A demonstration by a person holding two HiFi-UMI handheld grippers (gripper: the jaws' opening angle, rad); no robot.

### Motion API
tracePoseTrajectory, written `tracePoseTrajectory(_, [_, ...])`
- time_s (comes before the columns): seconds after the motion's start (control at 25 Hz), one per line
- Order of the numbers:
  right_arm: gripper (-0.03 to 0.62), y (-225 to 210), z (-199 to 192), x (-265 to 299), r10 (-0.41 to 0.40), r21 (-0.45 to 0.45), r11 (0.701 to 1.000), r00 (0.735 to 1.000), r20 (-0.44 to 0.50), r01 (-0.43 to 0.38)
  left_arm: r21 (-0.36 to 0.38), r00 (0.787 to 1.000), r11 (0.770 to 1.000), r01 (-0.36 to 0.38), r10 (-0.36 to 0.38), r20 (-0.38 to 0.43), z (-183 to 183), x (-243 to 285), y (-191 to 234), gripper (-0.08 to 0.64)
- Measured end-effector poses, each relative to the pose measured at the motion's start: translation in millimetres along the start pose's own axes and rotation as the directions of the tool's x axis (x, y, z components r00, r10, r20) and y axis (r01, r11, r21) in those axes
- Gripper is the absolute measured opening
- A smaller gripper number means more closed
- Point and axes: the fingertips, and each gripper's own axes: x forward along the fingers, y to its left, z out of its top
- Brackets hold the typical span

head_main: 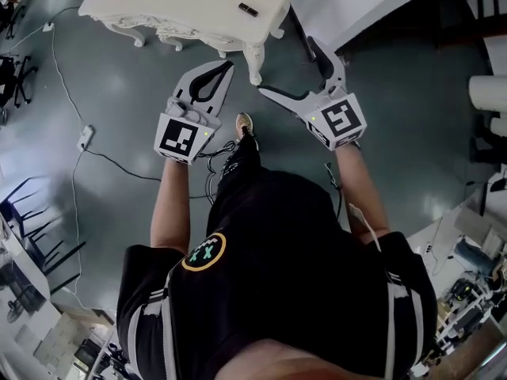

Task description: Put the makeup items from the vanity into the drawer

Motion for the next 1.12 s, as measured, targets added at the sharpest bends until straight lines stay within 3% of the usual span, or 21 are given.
tracePoseTrajectory(0.16, [0.6,-18.1,4.8,36.5,-0.019,0.005,1.0,1.0,-0.019,0.02,-0.023,1.0,1.0,0.012,-0.012,0.021,0.0,18.2,37.2,0.02])
tracePoseTrajectory(0.28, [0.6,-28.4,6.2,62.3,-0.025,0.002,1.0,0.999,-0.035,0.026,0.002,0.999,0.999,0.037,-0.037,0.02,-7.7,28.9,62.8,0.02])
tracePoseTrajectory(0.48, [0.6,-42.6,3.9,102.1,-0.036,0.0,0.999,0.998,-0.046,0.036,-0.036,0.999,0.999,0.035,-0.034,0.029,-14.6,46.1,102.3,0.02])
tracePoseTrajectory(0.68, [0.6,-53.3,1.2,126.9,-0.042,0.006,0.999,0.998,-0.055,0.043,0.041,0.996,0.995,0.087,-0.088,0.014,-31.8,58.1,123.1,0.02])
tracePoseTrajectory(1.12, [0.6,-99.2,-25.0,172.6,-0.014,0.002,1.0,0.996,-0.086,0.014,0.031,0.998,0.998,0.055,-0.054,-0.012,-54.7,107.5,164.7,0.02])
